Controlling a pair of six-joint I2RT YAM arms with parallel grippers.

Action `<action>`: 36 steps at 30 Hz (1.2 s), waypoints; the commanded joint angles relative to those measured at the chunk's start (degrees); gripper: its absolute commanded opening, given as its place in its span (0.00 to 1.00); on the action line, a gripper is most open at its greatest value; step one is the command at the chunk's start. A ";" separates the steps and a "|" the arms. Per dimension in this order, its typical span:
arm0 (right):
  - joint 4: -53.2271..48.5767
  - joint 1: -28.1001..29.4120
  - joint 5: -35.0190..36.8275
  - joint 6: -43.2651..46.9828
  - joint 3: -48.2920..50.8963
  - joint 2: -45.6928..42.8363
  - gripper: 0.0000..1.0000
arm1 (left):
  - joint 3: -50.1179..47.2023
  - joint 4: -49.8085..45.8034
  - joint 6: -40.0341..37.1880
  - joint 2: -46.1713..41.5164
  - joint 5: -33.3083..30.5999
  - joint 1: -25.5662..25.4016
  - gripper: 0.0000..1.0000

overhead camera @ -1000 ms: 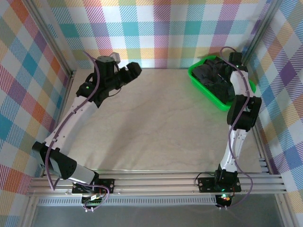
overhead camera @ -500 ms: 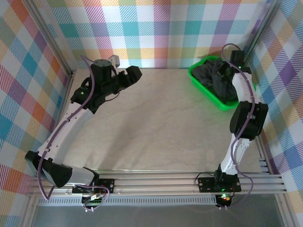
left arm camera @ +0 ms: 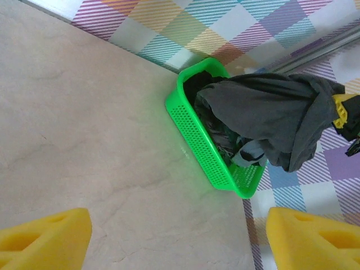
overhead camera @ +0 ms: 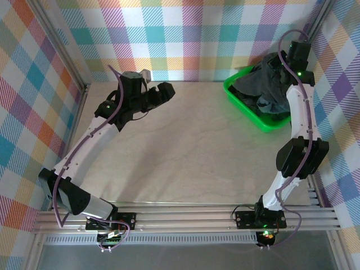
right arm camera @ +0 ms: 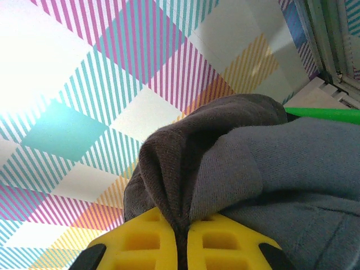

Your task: Fold and stack the t-shirts

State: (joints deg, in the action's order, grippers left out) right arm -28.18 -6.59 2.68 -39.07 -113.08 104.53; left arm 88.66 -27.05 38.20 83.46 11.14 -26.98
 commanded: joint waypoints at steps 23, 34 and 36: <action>-9.38 -0.53 -0.49 -1.08 10.28 1.59 0.71 | -2.12 0.45 0.21 -1.64 0.96 -1.10 0.83; -25.58 1.82 7.10 -3.26 -2.21 13.73 0.67 | -0.13 -1.11 -1.23 -0.58 0.43 -1.10 0.84; -26.98 2.65 9.46 -1.99 -3.66 14.65 0.67 | -0.46 -1.56 -1.38 -1.12 0.21 -1.08 0.84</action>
State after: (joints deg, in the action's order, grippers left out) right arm -47.75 -4.86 6.96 -41.71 -113.49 118.30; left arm 86.52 -28.27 37.93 83.92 11.46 -27.35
